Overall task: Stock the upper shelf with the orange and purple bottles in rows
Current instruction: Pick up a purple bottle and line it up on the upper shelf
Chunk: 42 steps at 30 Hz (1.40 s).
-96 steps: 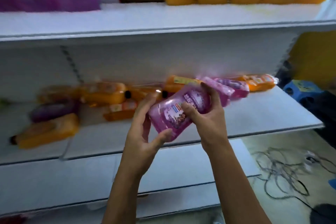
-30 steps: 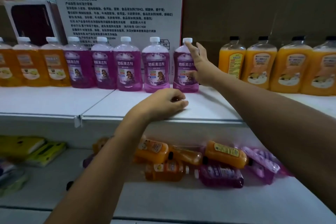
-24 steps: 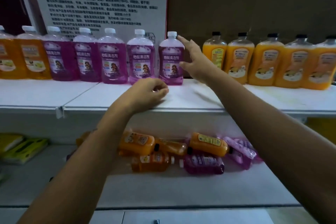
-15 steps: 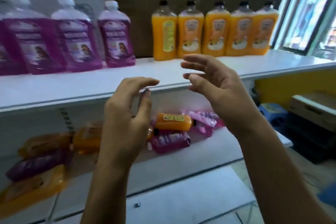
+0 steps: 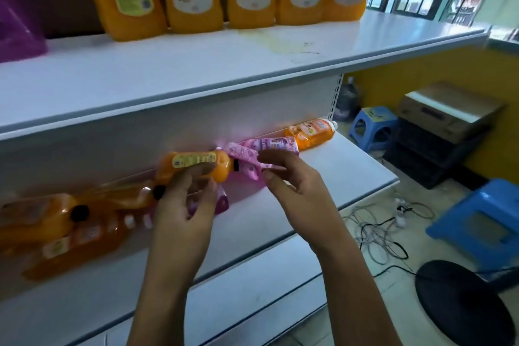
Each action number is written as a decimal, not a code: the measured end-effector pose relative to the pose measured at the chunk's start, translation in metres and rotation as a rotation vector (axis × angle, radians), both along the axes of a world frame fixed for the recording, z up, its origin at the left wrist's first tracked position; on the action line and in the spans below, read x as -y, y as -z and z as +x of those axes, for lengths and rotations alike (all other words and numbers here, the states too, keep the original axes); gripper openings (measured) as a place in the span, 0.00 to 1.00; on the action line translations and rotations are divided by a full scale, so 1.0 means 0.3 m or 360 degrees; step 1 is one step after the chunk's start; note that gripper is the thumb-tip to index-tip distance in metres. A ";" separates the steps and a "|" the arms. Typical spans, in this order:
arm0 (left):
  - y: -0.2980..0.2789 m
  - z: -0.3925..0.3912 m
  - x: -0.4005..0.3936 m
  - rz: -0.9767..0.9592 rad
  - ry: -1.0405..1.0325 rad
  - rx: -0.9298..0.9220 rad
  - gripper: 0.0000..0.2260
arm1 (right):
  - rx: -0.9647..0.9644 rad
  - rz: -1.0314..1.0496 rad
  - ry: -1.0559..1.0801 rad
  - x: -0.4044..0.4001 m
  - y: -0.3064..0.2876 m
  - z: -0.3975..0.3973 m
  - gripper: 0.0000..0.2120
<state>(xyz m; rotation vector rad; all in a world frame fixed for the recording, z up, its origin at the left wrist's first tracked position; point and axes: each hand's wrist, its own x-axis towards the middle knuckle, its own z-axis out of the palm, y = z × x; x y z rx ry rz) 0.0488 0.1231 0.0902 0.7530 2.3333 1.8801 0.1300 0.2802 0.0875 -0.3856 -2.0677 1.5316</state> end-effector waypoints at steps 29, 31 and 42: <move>0.360 -0.034 -0.848 -0.0023 -0.0080 0.0639 0.31 | 0.1342 0.1228 -0.0995 -0.750 0.218 -0.756 0.15; 0.361 -0.009 -0.886 0.0396 -0.0184 0.0904 0.33 | 0.1268 0.1253 -0.0944 -0.746 0.226 -0.743 0.15; 0.442 0.018 -0.904 0.0331 -0.0466 0.0710 0.24 | 0.0800 0.0681 -0.0900 -0.783 0.204 -0.542 0.37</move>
